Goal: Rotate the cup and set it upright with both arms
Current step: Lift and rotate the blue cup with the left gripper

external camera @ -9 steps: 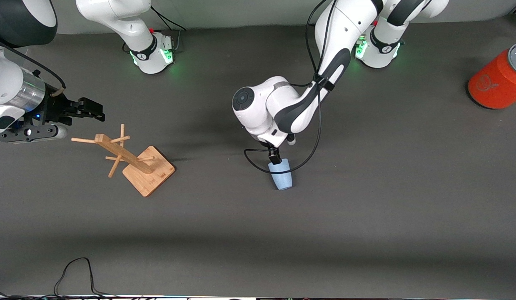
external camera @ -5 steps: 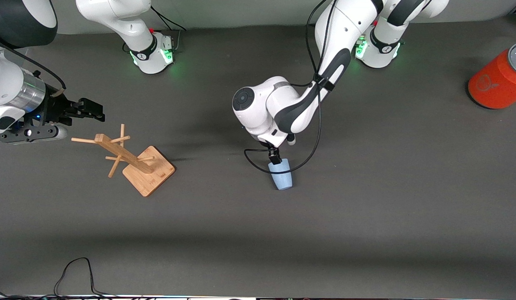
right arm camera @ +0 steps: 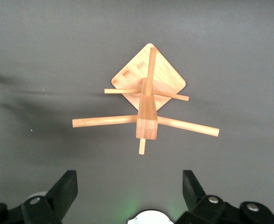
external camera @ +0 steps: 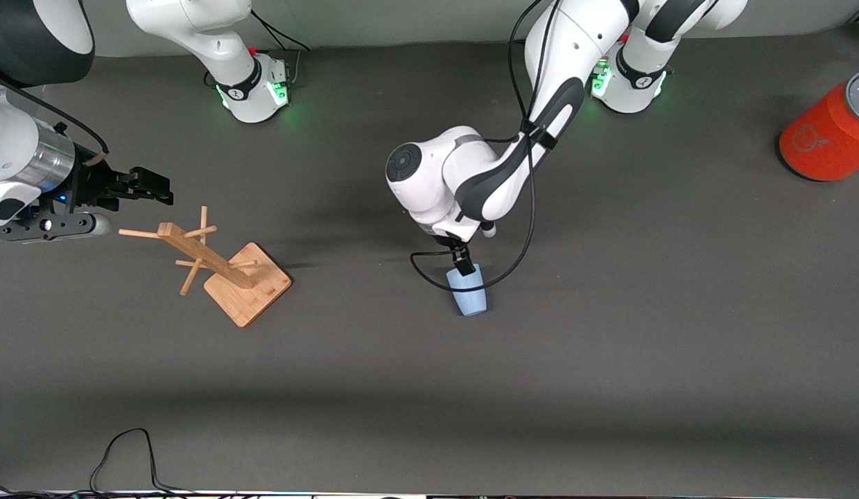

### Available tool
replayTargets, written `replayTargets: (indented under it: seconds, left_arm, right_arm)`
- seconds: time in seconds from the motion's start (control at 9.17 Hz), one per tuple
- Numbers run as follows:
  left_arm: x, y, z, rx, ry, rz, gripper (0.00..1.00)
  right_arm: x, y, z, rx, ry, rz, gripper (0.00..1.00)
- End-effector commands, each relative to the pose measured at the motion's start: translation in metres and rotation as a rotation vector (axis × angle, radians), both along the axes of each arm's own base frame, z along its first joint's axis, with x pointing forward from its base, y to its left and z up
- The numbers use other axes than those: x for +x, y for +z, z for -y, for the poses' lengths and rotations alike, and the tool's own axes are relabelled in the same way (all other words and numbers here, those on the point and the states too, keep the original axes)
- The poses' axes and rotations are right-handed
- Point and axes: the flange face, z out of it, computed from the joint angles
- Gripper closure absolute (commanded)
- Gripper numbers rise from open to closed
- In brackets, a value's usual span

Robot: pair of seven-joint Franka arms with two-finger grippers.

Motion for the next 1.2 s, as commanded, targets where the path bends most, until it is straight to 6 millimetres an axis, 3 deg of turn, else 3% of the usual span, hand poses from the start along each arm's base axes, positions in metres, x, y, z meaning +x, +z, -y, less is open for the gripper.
replayTargets:
  seconds: [0.0,0.33,0.65,0.87,1.09]
  left_arm:
    - [-0.005,0.067,0.009,-0.027,-0.030,0.098,0.01]
    - [-0.009,0.071,0.009,-0.015,-0.111,0.031,0.01]
    - [-0.011,0.058,0.008,0.005,-0.229,-0.043,0.01]
    - [0.006,0.052,0.003,-0.071,-0.159,-0.007,0.00]
    - [0.010,0.033,0.006,-0.108,-0.094,0.057,0.00]
  right_arm:
    - [0.000,-0.002,0.001,-0.007,-0.004,0.009,0.00]
    - [0.001,-0.002,0.003,-0.006,-0.007,0.012,0.00]
    - [0.001,-0.003,0.004,-0.008,-0.007,0.010,0.00]
    - [0.001,-0.004,0.004,-0.008,-0.007,0.009,0.00]
    - [0.001,-0.004,0.005,-0.008,-0.008,0.009,0.00]
